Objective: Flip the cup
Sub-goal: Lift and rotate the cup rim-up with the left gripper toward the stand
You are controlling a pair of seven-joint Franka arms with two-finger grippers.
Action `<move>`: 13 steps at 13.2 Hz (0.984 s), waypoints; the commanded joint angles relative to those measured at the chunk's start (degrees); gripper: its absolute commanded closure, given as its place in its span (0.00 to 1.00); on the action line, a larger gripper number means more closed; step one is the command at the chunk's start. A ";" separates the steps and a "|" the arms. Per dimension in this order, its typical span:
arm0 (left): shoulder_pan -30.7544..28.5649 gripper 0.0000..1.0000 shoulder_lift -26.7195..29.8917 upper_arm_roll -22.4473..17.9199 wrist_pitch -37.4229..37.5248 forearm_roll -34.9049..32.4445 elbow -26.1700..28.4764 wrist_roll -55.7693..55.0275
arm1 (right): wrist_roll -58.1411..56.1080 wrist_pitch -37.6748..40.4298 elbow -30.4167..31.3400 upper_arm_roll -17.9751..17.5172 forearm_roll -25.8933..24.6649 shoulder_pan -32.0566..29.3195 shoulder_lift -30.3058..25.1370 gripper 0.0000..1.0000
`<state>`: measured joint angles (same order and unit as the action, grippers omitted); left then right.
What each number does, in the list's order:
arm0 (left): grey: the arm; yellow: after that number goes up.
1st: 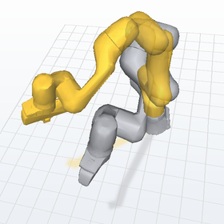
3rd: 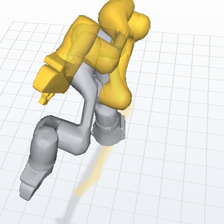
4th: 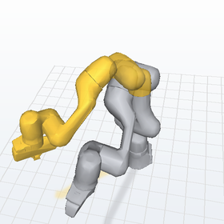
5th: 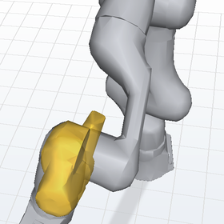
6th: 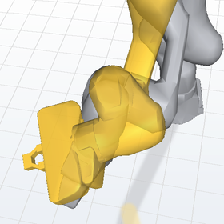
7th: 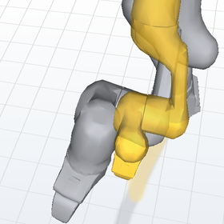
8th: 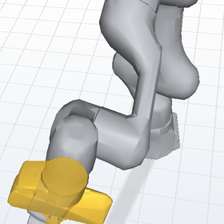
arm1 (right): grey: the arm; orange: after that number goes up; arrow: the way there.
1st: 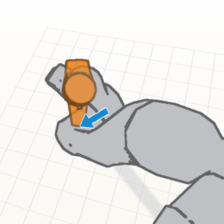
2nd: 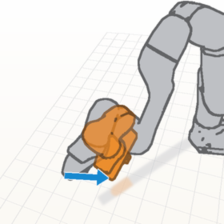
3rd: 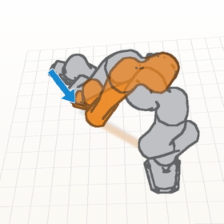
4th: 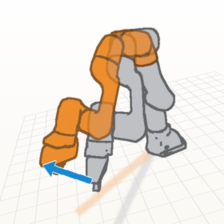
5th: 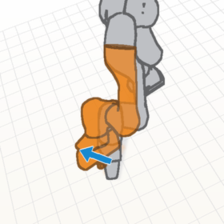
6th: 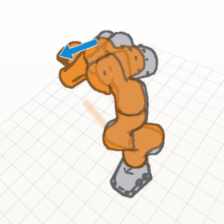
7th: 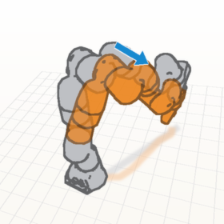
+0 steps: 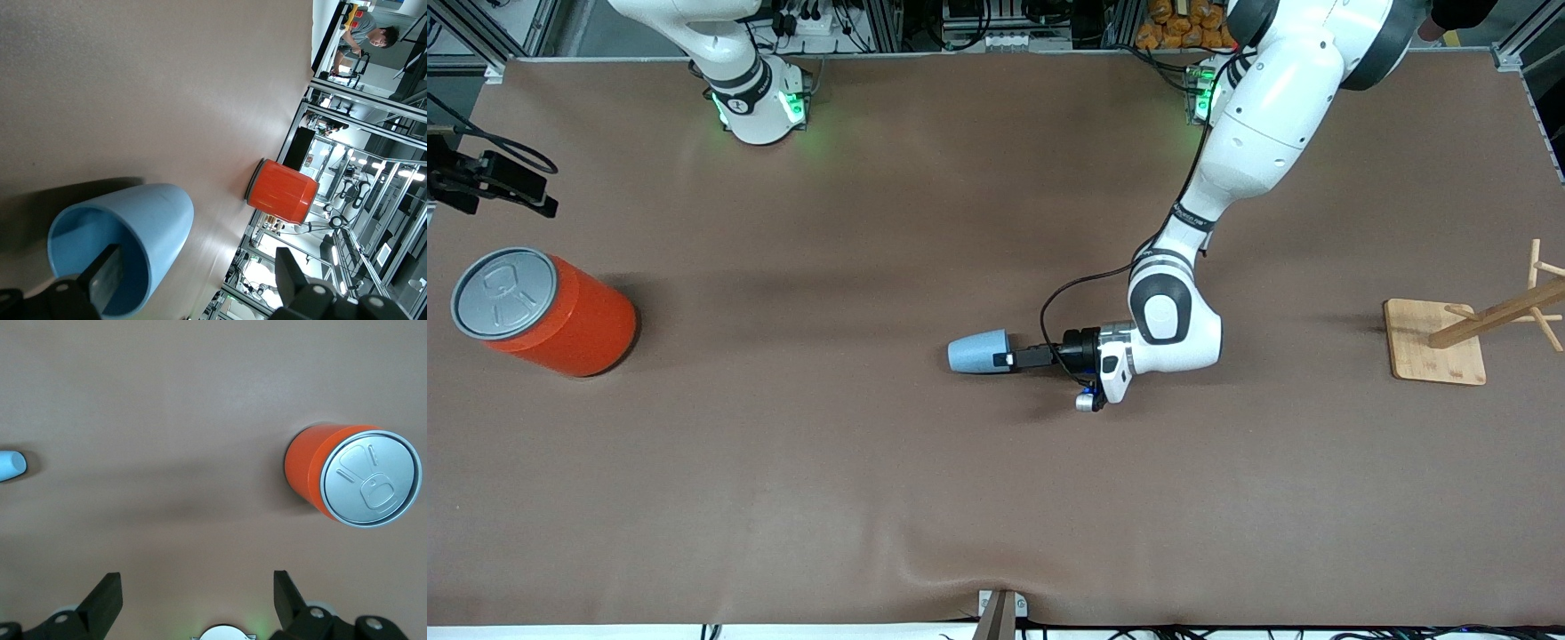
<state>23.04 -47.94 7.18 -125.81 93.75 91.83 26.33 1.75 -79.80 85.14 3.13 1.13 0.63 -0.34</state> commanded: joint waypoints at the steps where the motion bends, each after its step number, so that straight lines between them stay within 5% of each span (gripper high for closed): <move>1: 0.77 0.00 -1.98 0.03 -0.93 2.22 -2.27 1.36 | 0.89 0.35 -1.29 -0.14 0.63 -0.81 0.52 0.00; 9: 3.59 0.01 -4.18 0.03 -3.30 4.86 -4.73 1.53 | 0.89 0.35 -1.29 -0.06 0.28 -0.72 0.51 0.00; 10: 3.94 0.22 -4.18 -0.06 -3.39 4.86 -4.73 2.75 | 0.89 0.35 -1.29 -0.06 0.28 -0.72 0.43 0.00; 12: 3.59 0.86 -4.18 -0.06 -3.39 4.86 -4.56 6.61 | 0.89 0.35 -1.29 -0.06 0.28 -0.81 0.43 0.00; 13: 3.42 1.00 -4.01 -0.15 -3.39 4.78 -4.39 6.98 | 0.89 0.26 -1.29 -0.06 0.28 -0.81 0.43 0.00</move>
<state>26.43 -51.22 7.16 -128.40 96.91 88.57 30.70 1.82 -80.01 85.13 3.45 1.13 0.59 -0.34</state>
